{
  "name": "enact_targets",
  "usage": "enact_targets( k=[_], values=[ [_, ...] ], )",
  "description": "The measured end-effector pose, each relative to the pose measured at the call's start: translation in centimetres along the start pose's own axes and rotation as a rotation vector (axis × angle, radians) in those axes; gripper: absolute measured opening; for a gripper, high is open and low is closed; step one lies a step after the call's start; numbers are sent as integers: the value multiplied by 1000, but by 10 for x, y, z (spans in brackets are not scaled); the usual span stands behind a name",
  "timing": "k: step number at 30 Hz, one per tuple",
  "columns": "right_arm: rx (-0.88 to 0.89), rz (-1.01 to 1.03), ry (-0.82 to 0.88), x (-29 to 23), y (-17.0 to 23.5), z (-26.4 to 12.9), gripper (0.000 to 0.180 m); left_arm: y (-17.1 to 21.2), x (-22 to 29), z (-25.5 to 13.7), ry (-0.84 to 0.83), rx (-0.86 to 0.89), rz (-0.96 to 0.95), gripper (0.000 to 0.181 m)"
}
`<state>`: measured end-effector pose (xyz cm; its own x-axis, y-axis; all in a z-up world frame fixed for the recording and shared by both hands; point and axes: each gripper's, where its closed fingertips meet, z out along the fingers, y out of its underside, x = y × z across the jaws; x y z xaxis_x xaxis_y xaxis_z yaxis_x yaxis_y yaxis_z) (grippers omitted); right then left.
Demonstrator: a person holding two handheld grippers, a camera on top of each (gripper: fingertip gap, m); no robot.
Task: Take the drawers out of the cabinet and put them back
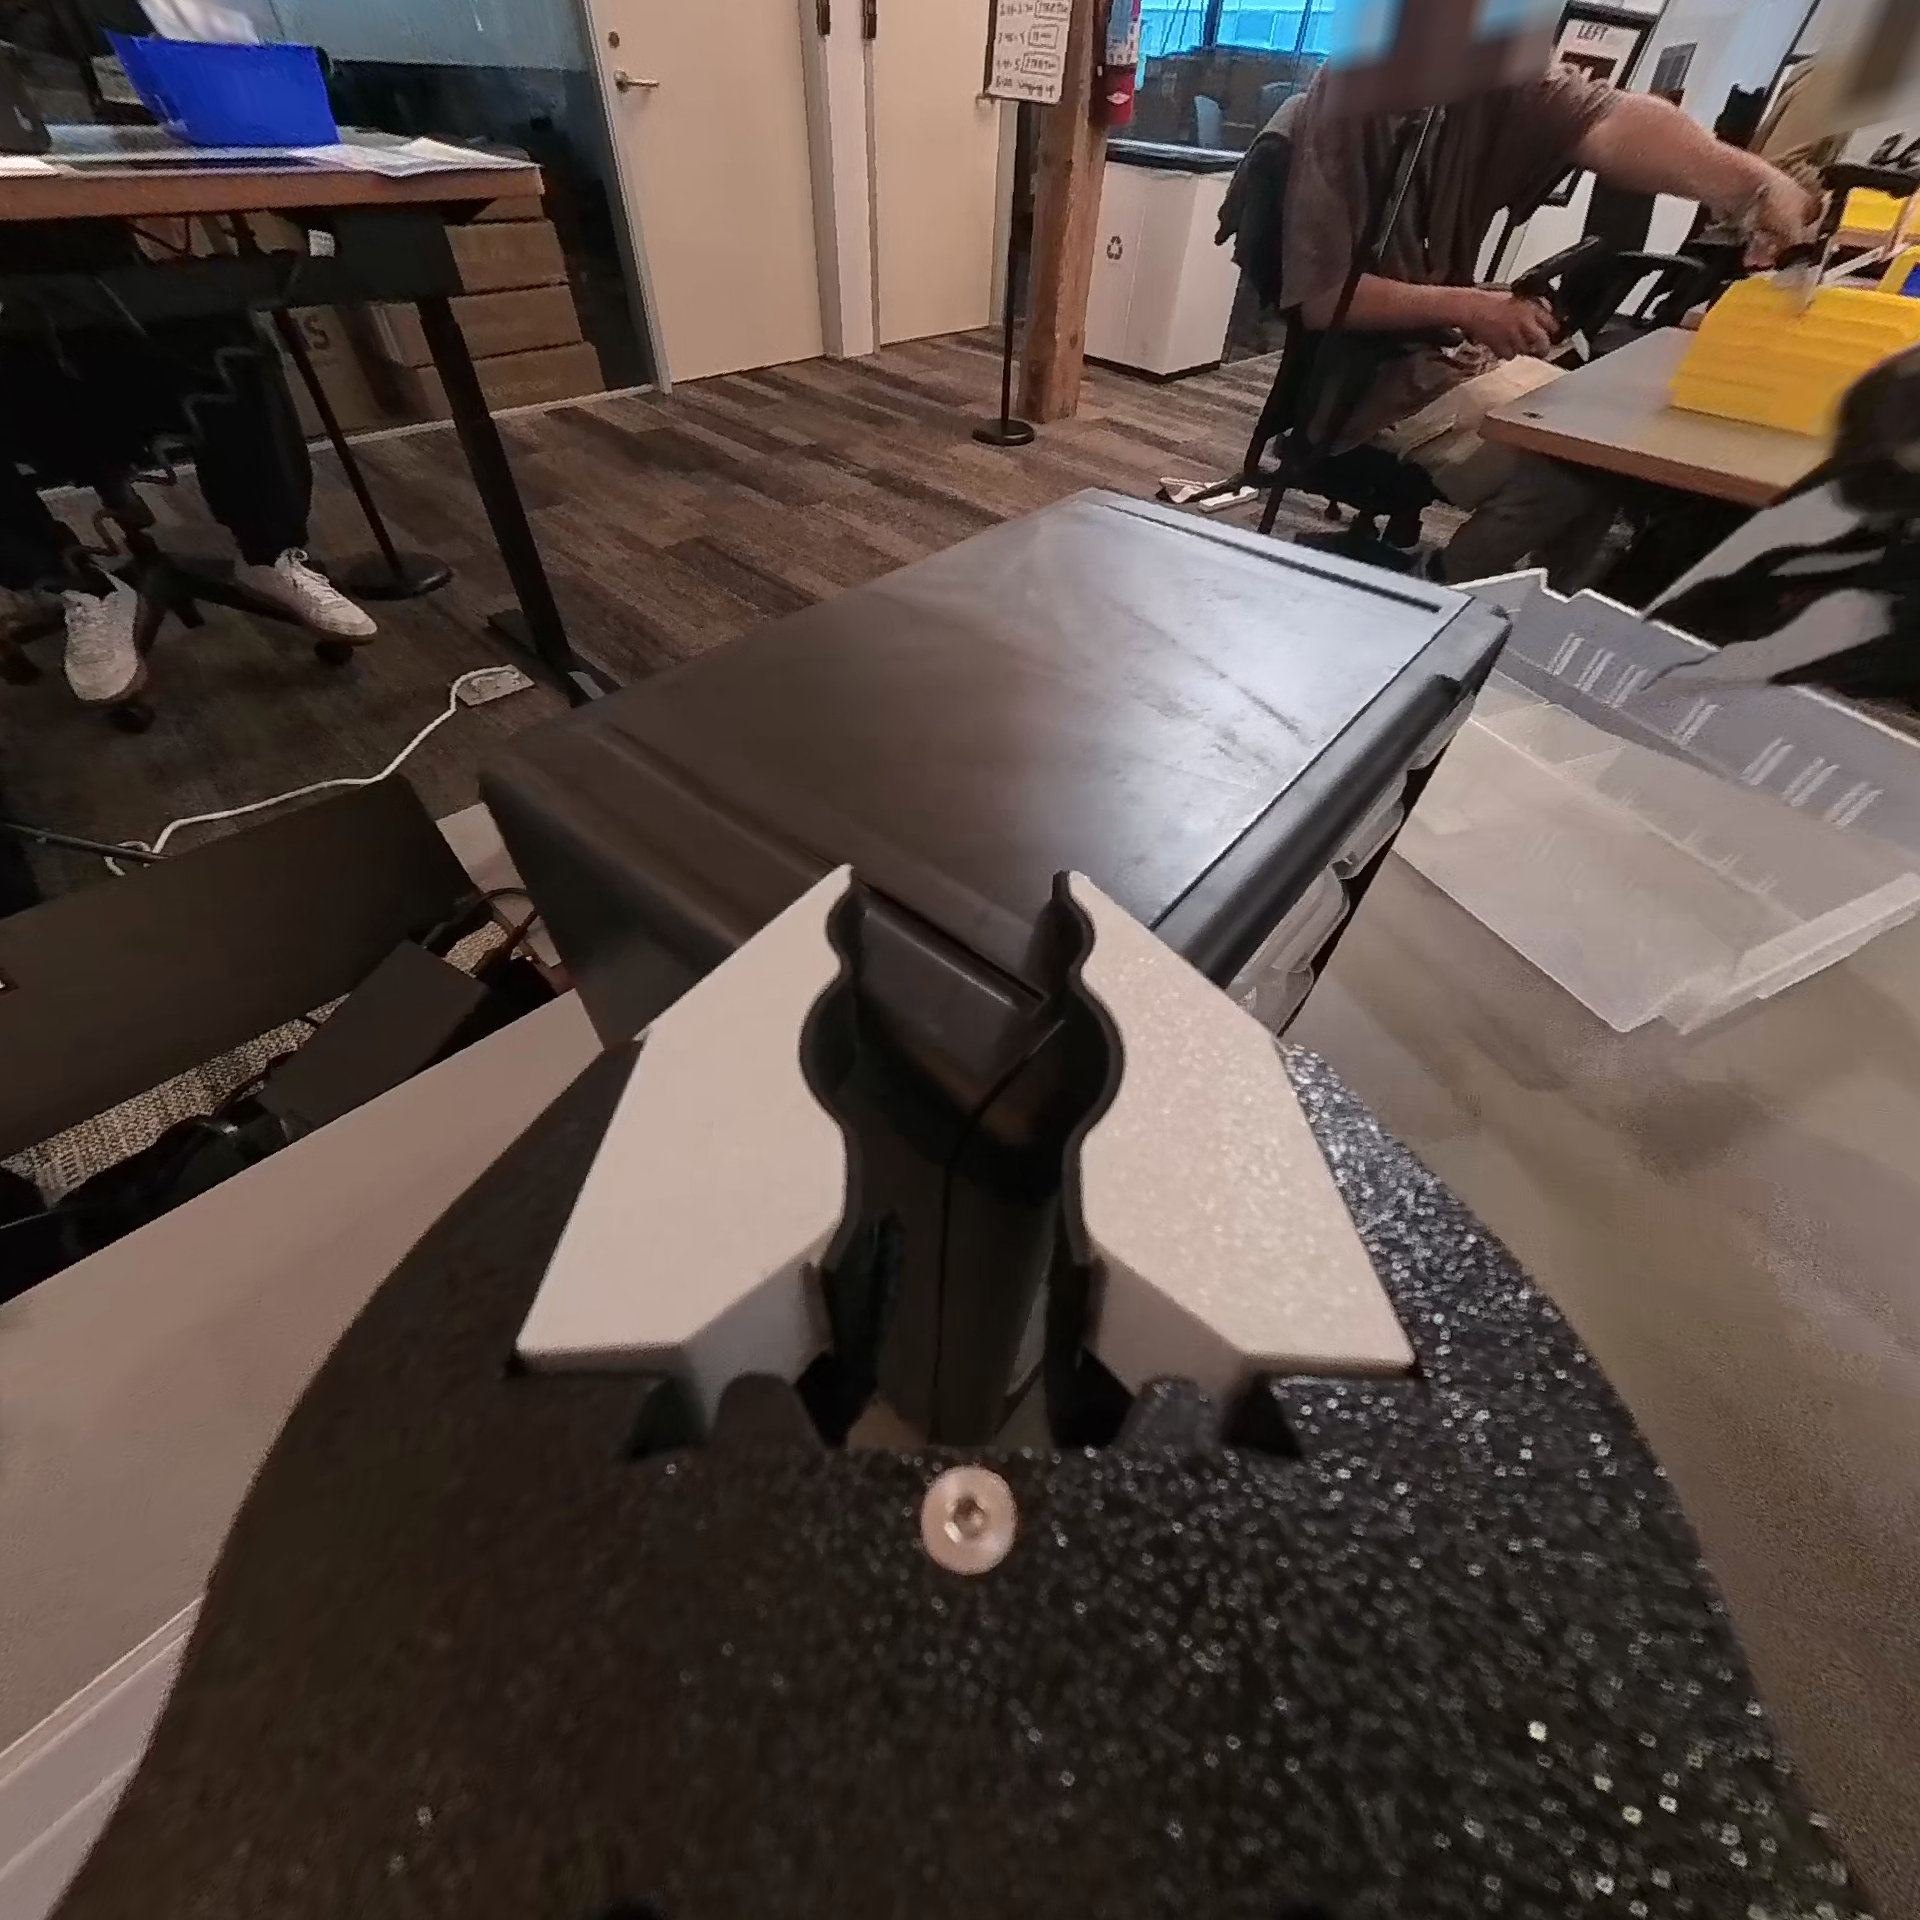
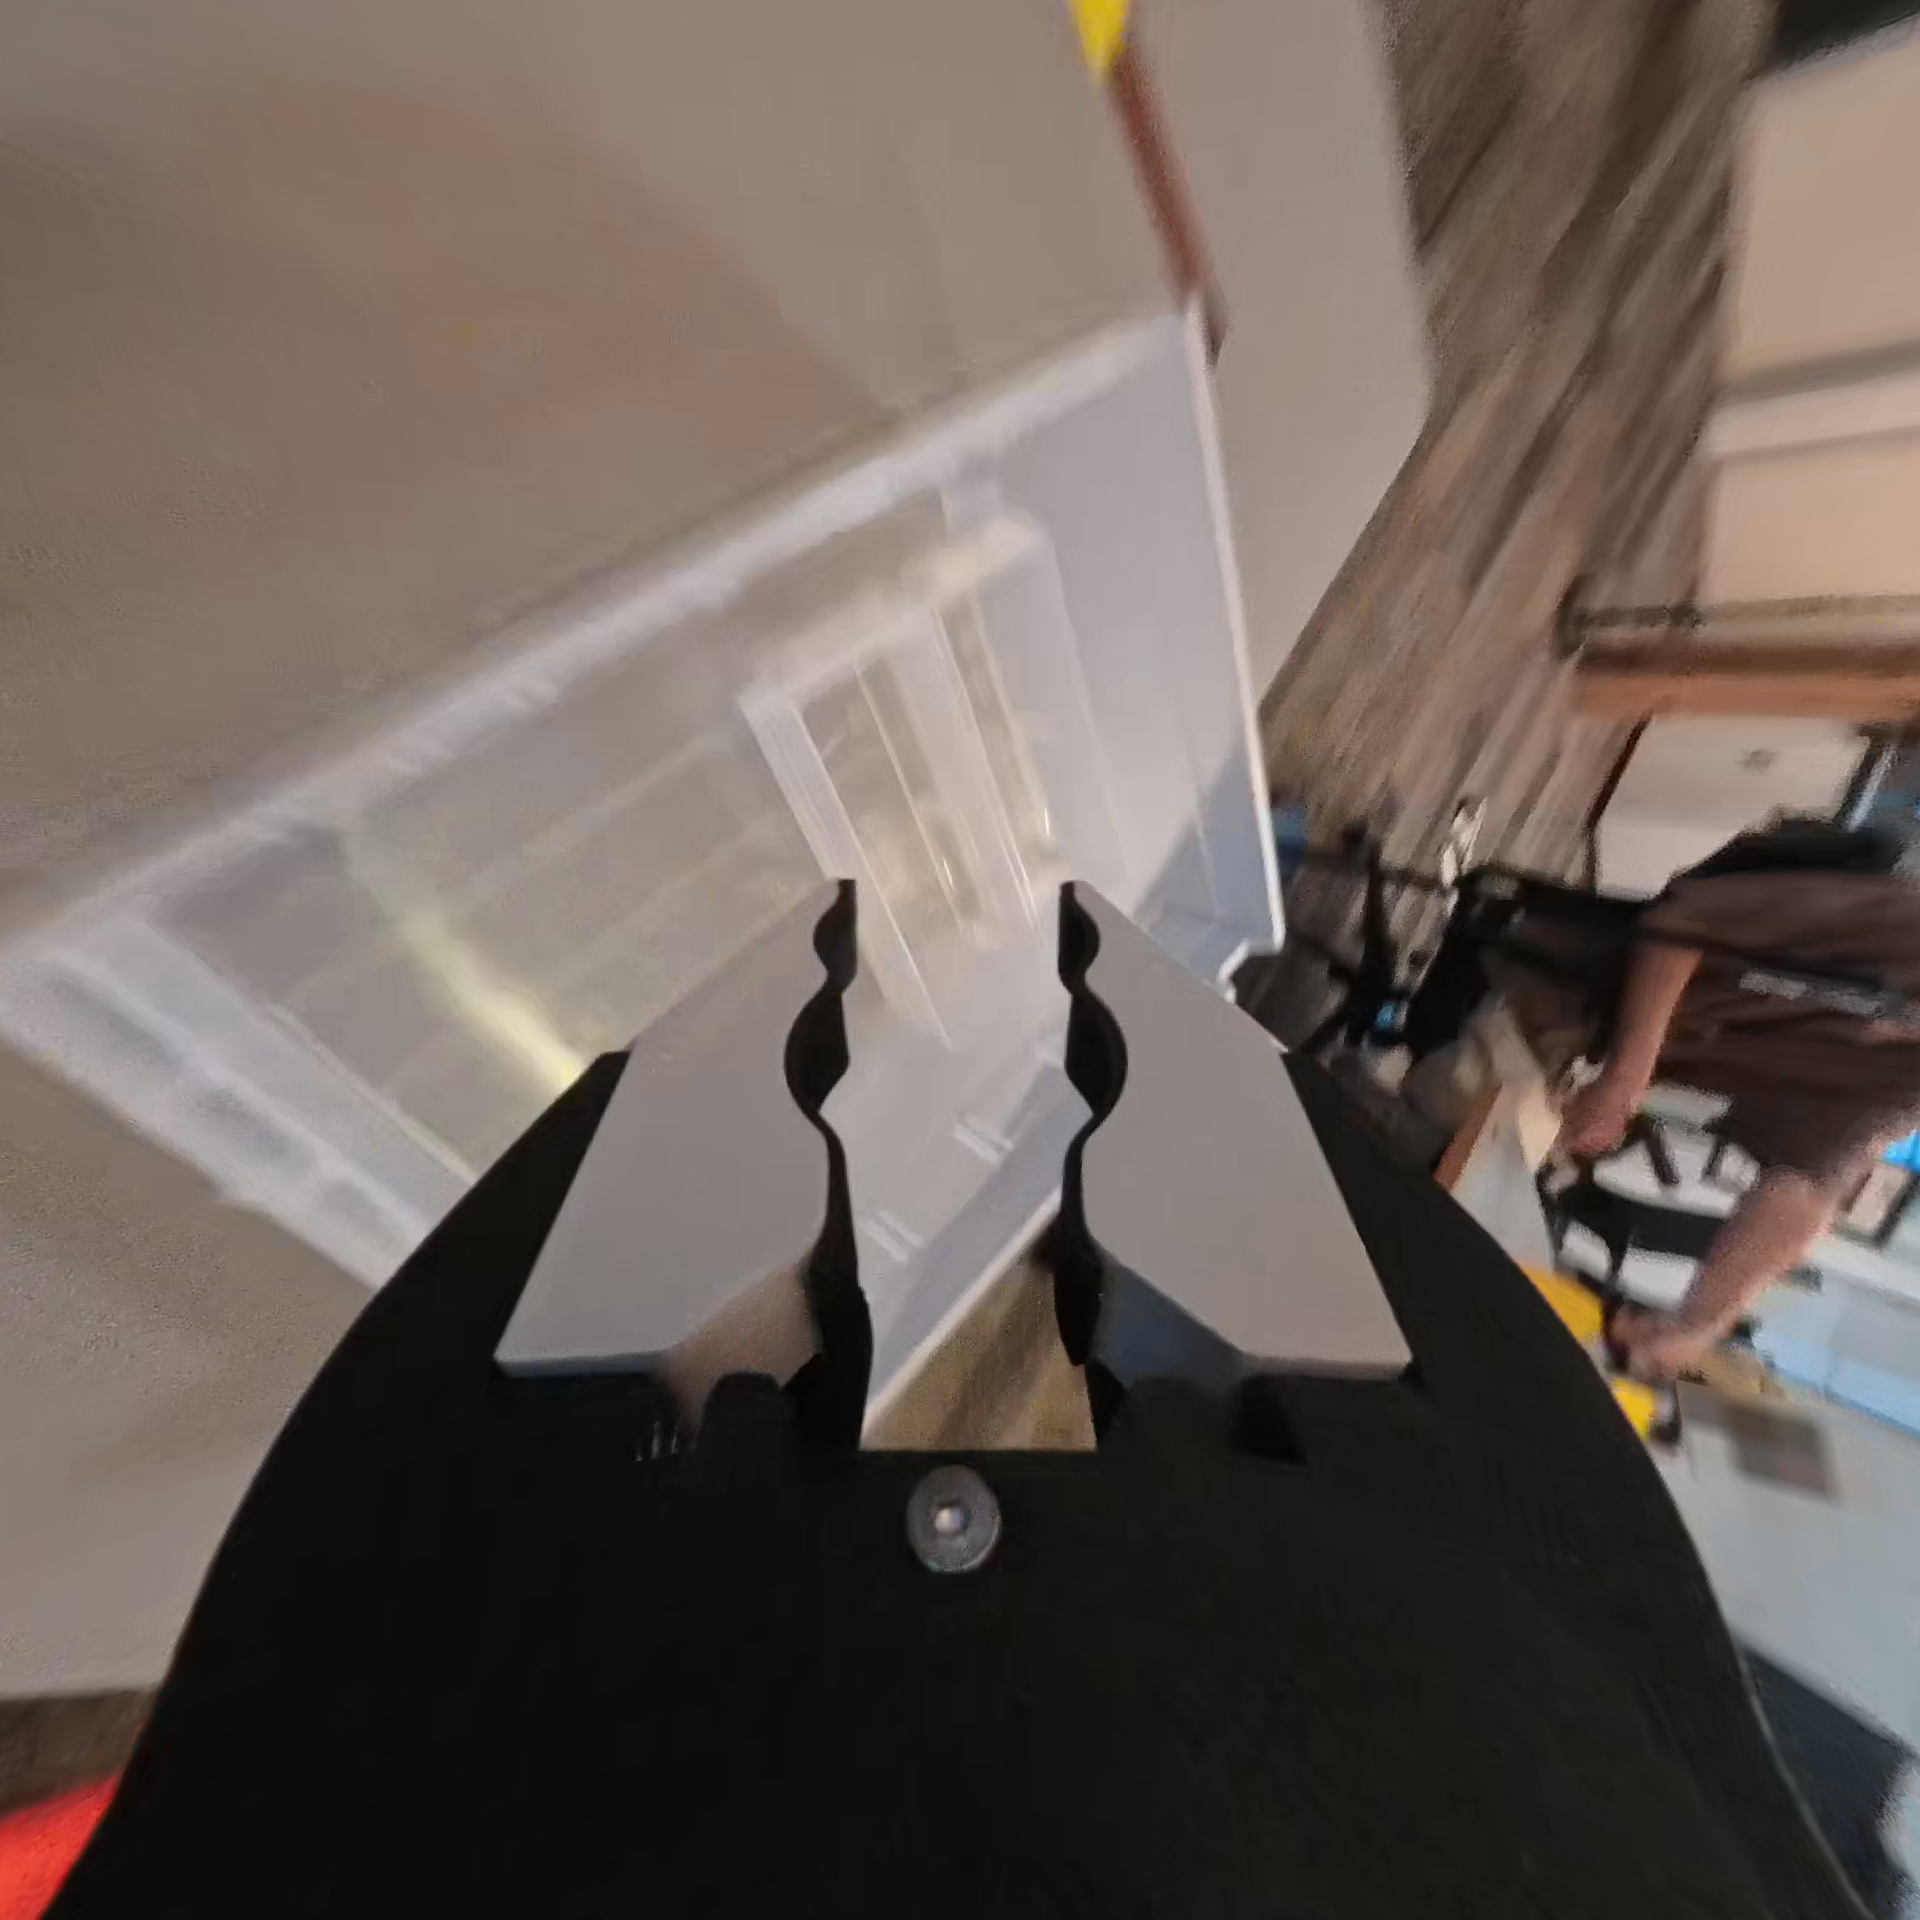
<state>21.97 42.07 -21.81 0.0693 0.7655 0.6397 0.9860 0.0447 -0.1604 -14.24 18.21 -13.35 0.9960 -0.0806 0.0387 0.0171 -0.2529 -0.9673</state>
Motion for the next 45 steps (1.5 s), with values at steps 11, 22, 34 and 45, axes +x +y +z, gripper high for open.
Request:
enact_targets(
  k=[11,22,34,45],
  values=[
    [673,-537,425,-165,-219,-86,29,0,0,-1,-8,-6,10,33],
    [689,-677,538,-188,-252,-50,23,0,0,-2,-6,-8,12,33],
    [657,-711,674,-192,-237,-64,4,0,1,-1,-6,-10,17,31],
    [853,-758,608,-237,-206,-107,53,0,2,-1,0,-9,22,30]
  ],
)
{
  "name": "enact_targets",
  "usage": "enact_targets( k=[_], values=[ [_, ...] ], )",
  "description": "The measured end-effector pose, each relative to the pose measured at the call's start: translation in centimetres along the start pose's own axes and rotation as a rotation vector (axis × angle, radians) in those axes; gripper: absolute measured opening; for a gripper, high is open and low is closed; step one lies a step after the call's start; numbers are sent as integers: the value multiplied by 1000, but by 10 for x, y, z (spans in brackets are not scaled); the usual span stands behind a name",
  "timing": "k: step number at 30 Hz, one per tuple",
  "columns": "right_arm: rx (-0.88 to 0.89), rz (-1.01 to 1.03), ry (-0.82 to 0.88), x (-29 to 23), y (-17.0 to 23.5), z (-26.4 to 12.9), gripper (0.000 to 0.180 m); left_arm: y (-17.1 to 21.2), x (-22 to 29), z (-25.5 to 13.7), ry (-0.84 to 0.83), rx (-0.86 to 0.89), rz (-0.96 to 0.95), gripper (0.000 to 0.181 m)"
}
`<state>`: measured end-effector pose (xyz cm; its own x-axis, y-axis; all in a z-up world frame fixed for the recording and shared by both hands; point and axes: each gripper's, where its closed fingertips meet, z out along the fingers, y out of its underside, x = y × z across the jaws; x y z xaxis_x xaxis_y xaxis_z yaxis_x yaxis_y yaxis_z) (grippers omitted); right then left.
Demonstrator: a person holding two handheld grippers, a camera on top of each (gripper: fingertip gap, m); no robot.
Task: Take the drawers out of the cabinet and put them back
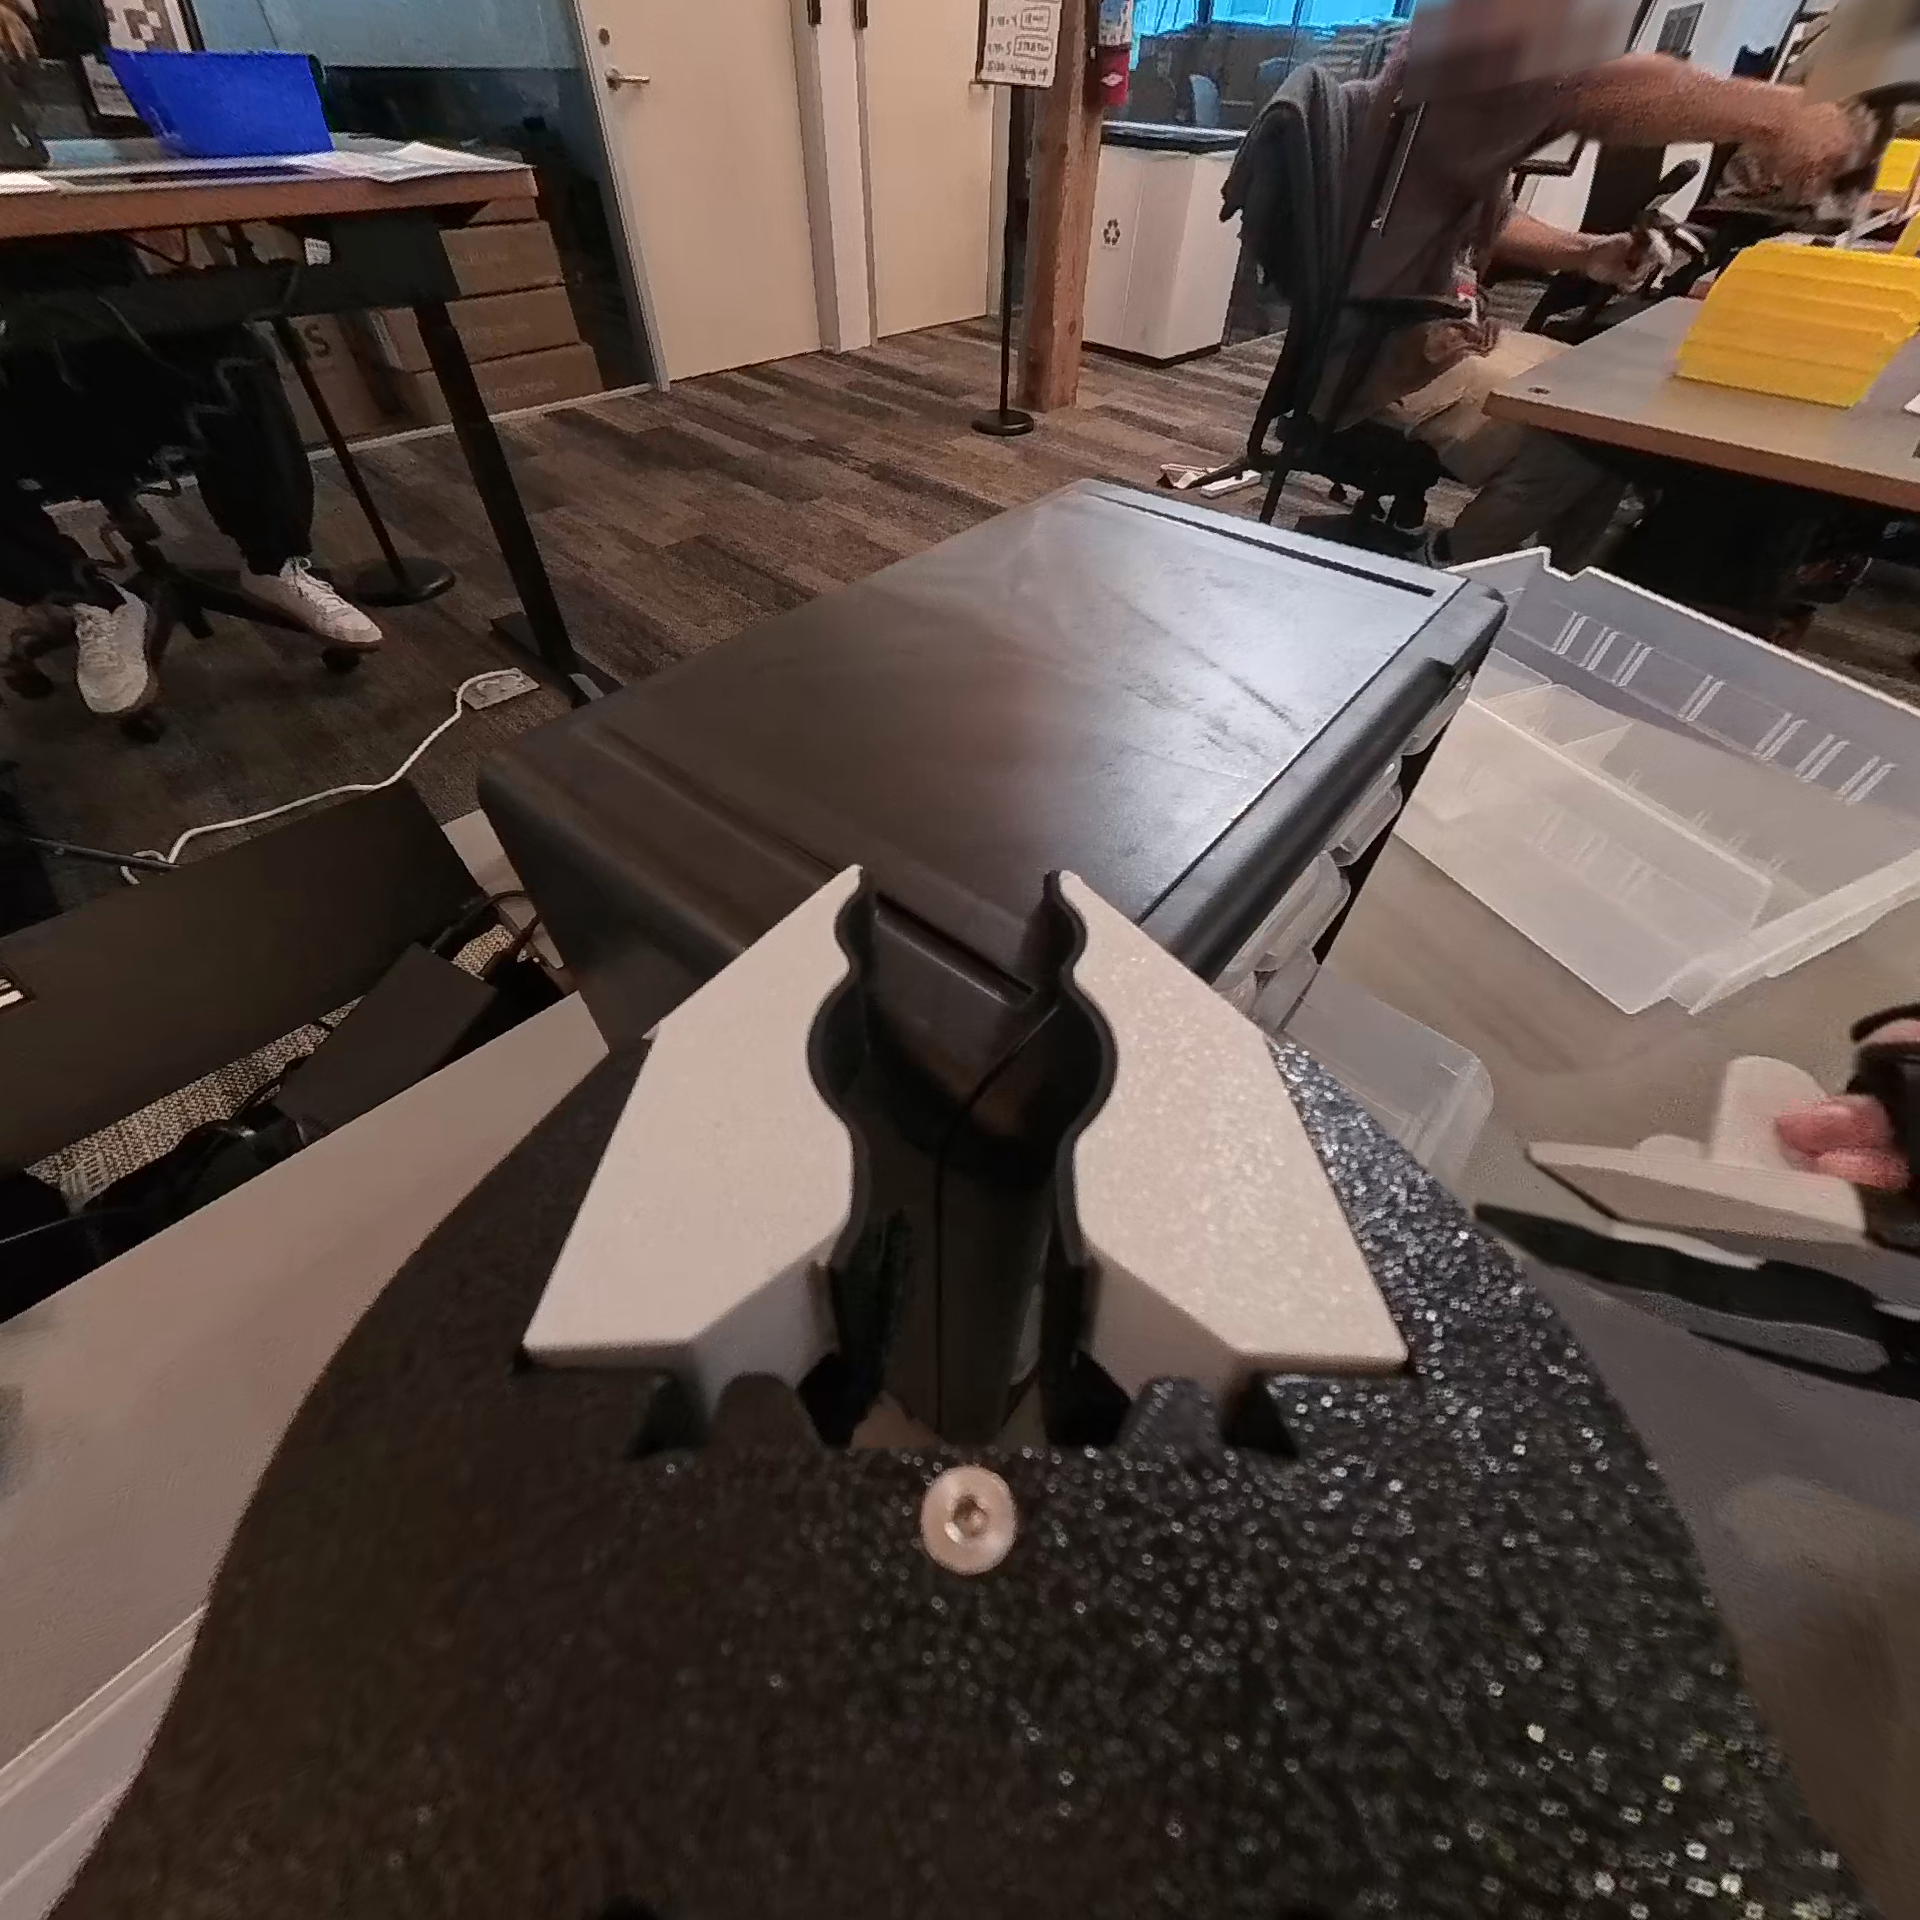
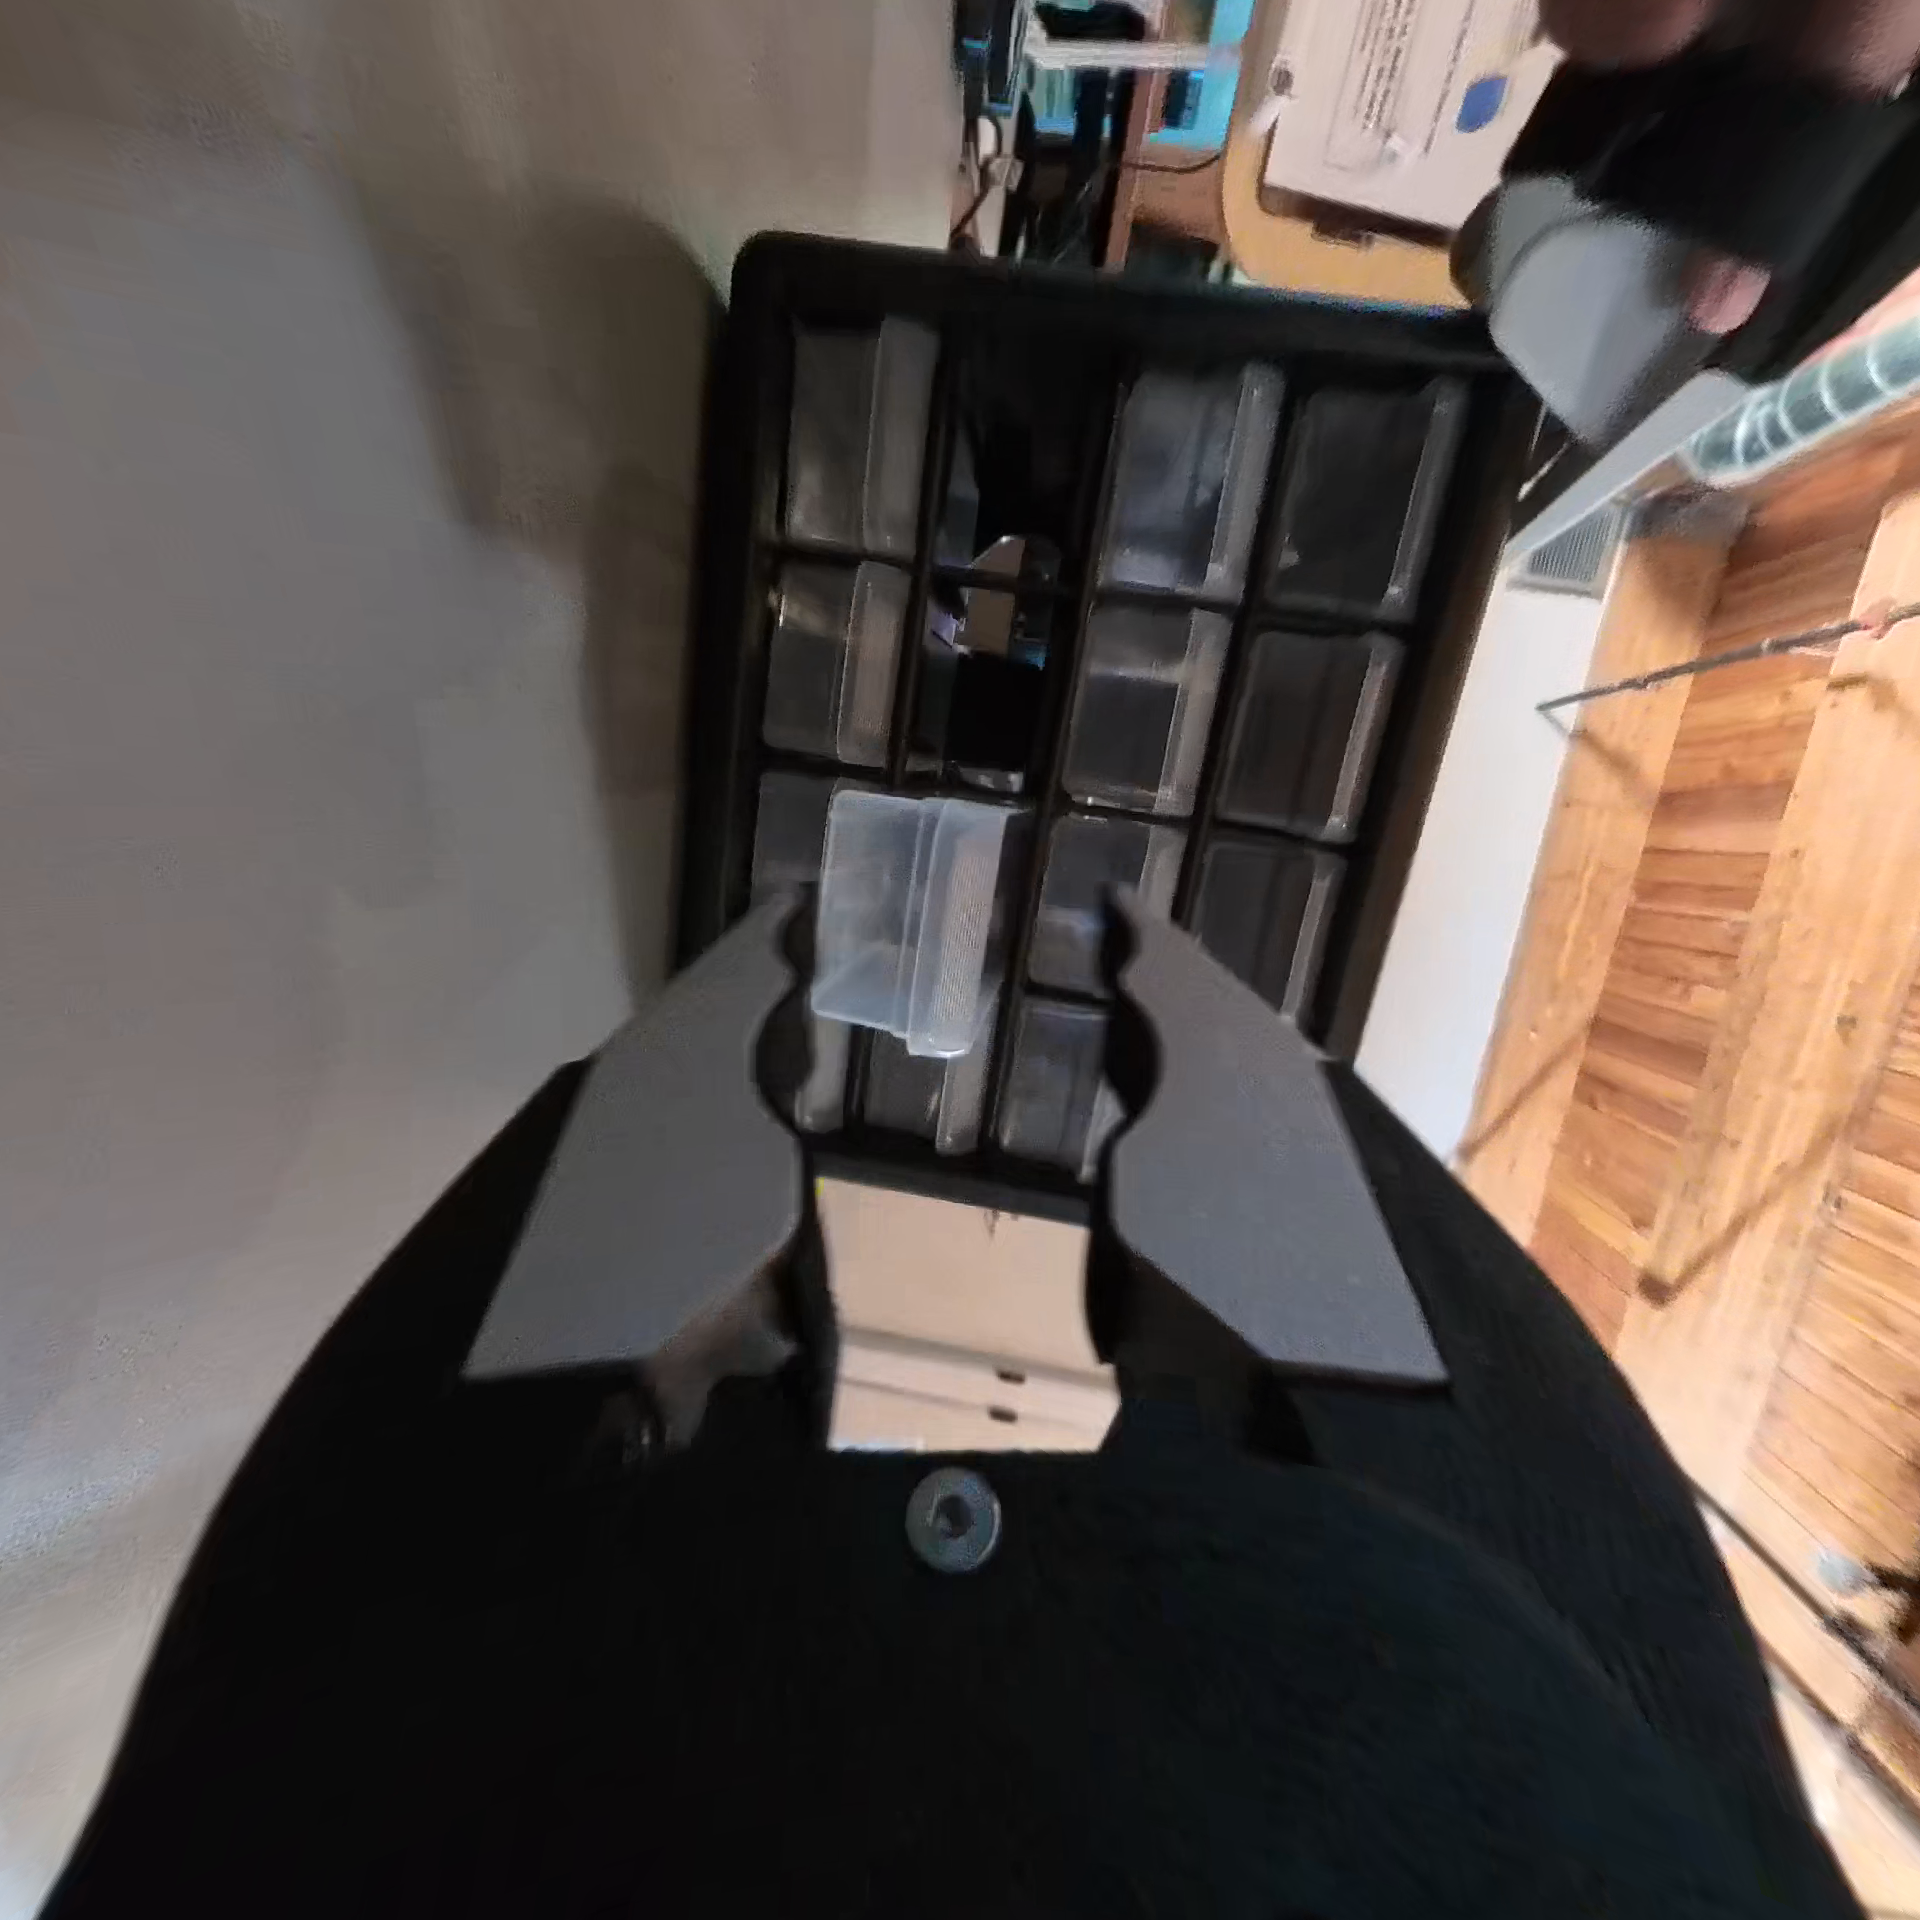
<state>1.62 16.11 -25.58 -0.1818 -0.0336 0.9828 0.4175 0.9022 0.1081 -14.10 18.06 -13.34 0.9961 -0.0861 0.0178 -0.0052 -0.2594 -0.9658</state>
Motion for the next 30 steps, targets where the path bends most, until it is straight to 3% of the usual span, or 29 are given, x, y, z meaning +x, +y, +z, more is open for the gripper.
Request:
enact_targets(
  k=[2,4,7,11,24,30],
  values=[
    [-41,50,-2,1,9,10,93,0,0,0,-1,-1,-2,30],
    [-89,75,-14,-2,19,24,100,0,0,0,-4,-2,2,30],
    [-137,50,18,-3,29,43,88,0,0,0,-10,-5,10,29],
    [-173,-42,78,-1,26,43,47,0,1,0,-13,-6,14,29],
    [3,177,15,15,-7,-42,44,0,1,1,9,4,-10,30],
    [-227,235,-182,23,40,-69,44,0,1,1,6,3,-4,29]
  ],
)
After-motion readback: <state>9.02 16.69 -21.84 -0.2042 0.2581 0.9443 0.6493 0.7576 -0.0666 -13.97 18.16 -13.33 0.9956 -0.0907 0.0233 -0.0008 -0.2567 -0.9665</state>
